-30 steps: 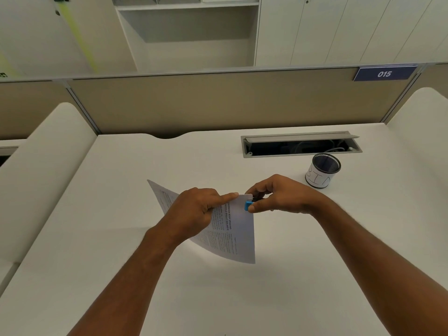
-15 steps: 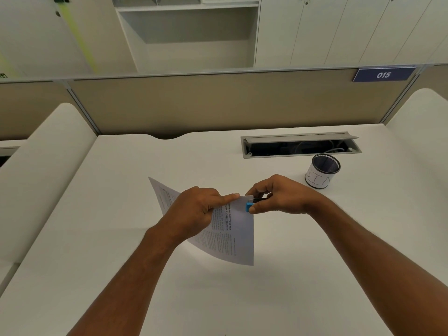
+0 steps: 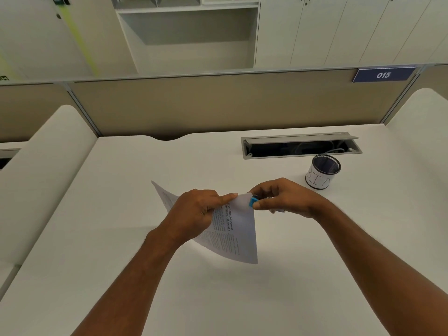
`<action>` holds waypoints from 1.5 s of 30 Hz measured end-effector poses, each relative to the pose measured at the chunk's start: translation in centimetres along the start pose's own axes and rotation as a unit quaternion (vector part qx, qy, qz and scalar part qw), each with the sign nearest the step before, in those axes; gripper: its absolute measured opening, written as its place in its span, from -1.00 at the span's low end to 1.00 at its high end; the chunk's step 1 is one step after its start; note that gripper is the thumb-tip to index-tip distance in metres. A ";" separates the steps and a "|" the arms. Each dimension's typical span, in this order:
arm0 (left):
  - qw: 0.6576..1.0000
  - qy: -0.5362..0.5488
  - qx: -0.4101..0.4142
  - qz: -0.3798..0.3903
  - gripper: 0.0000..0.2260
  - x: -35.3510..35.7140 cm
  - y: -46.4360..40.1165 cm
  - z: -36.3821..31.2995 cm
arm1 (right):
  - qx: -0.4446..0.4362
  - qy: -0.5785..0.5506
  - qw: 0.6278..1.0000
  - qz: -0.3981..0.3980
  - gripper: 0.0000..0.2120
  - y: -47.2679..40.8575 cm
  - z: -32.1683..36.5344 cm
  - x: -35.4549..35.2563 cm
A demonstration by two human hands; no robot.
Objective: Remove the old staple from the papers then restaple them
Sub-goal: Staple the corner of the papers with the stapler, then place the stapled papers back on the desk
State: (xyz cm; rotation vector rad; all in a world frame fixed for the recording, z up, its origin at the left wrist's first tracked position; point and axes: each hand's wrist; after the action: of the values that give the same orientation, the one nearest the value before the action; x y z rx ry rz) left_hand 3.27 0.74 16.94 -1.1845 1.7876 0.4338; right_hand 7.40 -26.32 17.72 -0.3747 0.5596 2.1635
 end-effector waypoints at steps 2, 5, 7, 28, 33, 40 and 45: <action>0.999 0.029 -0.007 -0.022 -0.58 -0.2 0.1 0.1 | 0.013 -0.068 0.996 -0.063 -0.76 0.1 -1.4 -0.1; 0.995 0.071 -0.019 -0.061 -0.52 -0.2 0.3 0.6 | 0.082 -0.148 0.969 -0.182 -0.74 -0.3 -4.3 -0.1; 0.991 0.094 -0.027 -0.090 -0.53 0.0 0.3 0.8 | 0.151 -0.137 0.947 -0.249 -0.72 -0.7 -6.8 0.1; 0.894 0.317 -0.130 -0.288 -0.86 0.0 0.8 -1.6 | 0.305 0.183 0.856 -0.374 -0.76 2.4 -18.9 5.0; 0.892 0.313 -0.115 -0.306 -0.86 0.2 1.0 -1.6 | 0.353 0.189 0.855 -0.330 -0.64 2.4 -16.7 4.6; 0.880 0.335 -0.080 -0.328 -0.80 -0.1 0.9 -1.8 | -0.005 -0.051 0.971 -0.234 -0.27 3.0 -6.8 4.2; 0.853 0.345 -0.071 -0.385 -0.79 0.0 0.4 -2.3 | -0.077 -0.221 0.953 -0.195 -0.65 2.5 -4.4 5.5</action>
State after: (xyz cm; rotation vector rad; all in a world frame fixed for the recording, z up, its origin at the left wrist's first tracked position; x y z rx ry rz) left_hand 1.79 -0.63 18.06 -2.2202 1.6426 -0.3995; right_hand 2.48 -26.27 12.12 -0.0647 0.0549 1.8262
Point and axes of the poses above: each hand's wrist, its own y-axis away from the middle knuckle, its own x-axis out of the palm, z = x × y, and after that the axes turned 4 degrees about y, right-handed
